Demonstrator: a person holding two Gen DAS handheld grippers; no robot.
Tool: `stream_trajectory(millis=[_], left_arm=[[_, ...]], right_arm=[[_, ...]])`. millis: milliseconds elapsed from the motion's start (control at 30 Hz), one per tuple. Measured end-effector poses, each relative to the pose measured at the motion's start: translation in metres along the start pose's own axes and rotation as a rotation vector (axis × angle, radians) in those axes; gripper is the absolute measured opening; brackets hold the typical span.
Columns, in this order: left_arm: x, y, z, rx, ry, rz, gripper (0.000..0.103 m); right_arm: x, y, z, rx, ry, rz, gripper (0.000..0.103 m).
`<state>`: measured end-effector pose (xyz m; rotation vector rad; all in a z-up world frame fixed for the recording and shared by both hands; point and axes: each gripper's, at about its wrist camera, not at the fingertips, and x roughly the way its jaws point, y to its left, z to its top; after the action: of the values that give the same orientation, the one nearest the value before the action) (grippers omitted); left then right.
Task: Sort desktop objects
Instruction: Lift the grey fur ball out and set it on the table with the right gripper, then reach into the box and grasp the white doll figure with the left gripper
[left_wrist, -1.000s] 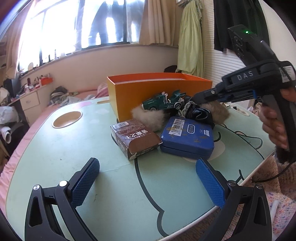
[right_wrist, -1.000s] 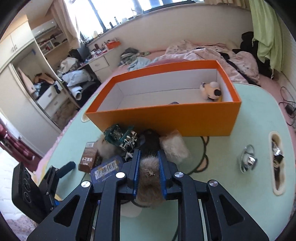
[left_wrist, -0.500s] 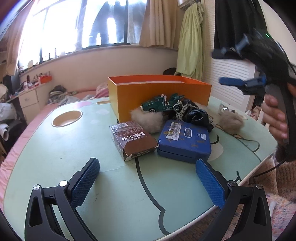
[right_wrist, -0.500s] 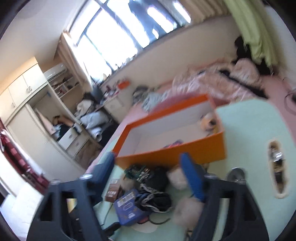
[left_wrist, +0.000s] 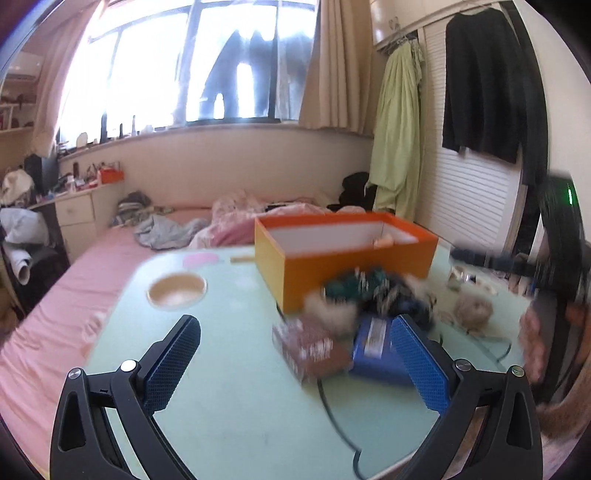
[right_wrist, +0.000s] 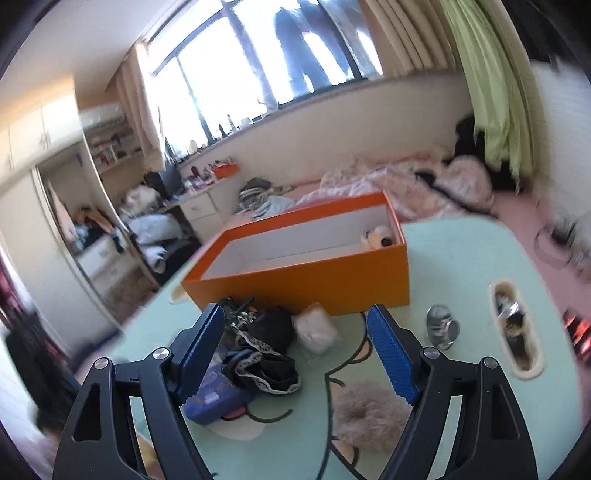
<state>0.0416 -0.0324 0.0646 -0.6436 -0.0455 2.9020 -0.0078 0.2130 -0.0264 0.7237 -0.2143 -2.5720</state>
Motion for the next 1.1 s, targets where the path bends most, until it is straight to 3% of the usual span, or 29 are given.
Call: stream_trajectory(millis=[100,367,533,600,700,800,867,967,1033,1100], left_arm=[[0.012,-0.001,0.036,-0.036,0.102,-0.044,0.103],[0.069,-0.044,0.107,-0.013,0.261,-0.176,0.103],[0.139,-0.071,0.131,-0.071,0.424,-0.251,0.103],[0.162,-0.081,0.134,-0.070,0.465,-0.234,0.103],[0.194,-0.093,0.132,-0.075,0.507,-0.129,0.103],[0.224,-0.097,0.127,-0.172,0.558,-0.173,0.102],[0.245,-0.099,0.122,-0.211,0.621,-0.183,0.085],[0.276,-0.101,0.107,-0.228,0.715,-0.104,0.058],[0.291,-0.100,0.098,-0.270,0.761,-0.117,0.052],[0.297,-0.099,0.095,-0.320,0.758,-0.154,0.052]], right_arm=[[0.006,0.017,-0.009,-0.114,0.011,-0.151,0.080],[-0.004,0.005,-0.006,-0.125,-0.034,-0.218,0.079],[-0.003,-0.026,-0.002,-0.108,0.012,-0.170,0.079],[-0.002,-0.033,-0.003,-0.133,0.031,-0.172,0.079],[-0.004,-0.047,-0.005,-0.081,0.044,-0.112,0.079],[-0.005,-0.061,-0.003,-0.001,0.046,-0.069,0.079],[-0.005,-0.069,-0.003,0.047,0.051,-0.044,0.079],[-0.006,-0.072,-0.002,0.075,0.050,-0.038,0.079],[-0.006,-0.069,-0.002,0.065,0.047,-0.045,0.079],[-0.005,-0.066,-0.002,0.049,0.045,-0.056,0.079]])
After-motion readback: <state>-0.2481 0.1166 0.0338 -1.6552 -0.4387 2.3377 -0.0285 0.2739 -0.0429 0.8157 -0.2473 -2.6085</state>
